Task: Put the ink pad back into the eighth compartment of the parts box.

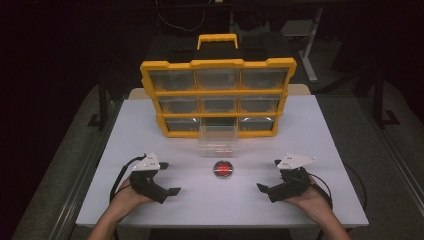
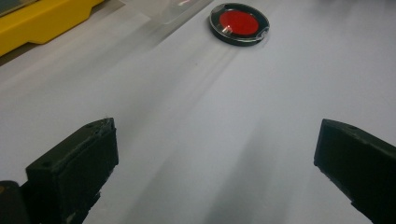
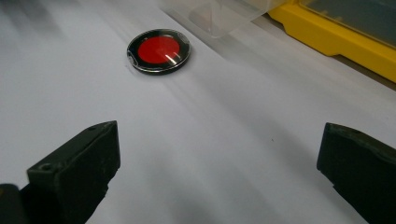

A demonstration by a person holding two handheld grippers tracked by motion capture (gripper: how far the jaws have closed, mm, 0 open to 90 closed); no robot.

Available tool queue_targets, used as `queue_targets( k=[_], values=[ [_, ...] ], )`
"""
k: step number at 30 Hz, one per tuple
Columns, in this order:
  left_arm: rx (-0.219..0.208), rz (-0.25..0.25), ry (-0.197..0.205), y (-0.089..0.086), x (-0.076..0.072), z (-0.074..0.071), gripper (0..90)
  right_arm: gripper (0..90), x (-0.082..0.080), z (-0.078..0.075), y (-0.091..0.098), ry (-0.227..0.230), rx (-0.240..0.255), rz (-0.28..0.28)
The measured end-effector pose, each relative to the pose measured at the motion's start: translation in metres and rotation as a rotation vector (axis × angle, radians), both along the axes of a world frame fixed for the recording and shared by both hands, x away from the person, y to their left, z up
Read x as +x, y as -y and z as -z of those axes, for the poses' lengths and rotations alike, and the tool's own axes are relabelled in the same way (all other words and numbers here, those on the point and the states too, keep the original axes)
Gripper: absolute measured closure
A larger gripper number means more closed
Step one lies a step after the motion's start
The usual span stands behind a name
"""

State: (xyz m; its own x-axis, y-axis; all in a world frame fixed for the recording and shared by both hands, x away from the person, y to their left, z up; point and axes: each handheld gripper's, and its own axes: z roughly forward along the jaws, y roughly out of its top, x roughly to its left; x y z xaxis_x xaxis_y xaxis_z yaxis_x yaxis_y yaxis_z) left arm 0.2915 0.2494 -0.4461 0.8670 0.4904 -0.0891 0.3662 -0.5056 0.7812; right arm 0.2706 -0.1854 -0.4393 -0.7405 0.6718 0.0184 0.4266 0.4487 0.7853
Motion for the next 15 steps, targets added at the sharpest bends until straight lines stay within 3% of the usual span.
queue_targets(
  k=[15],
  values=[
    [0.002,0.013,0.003,0.0023,-0.0005,0.0004,0.0,0.0,0.0020,-0.0053,-0.0056,-0.006,0.014,-0.020]
  ],
)
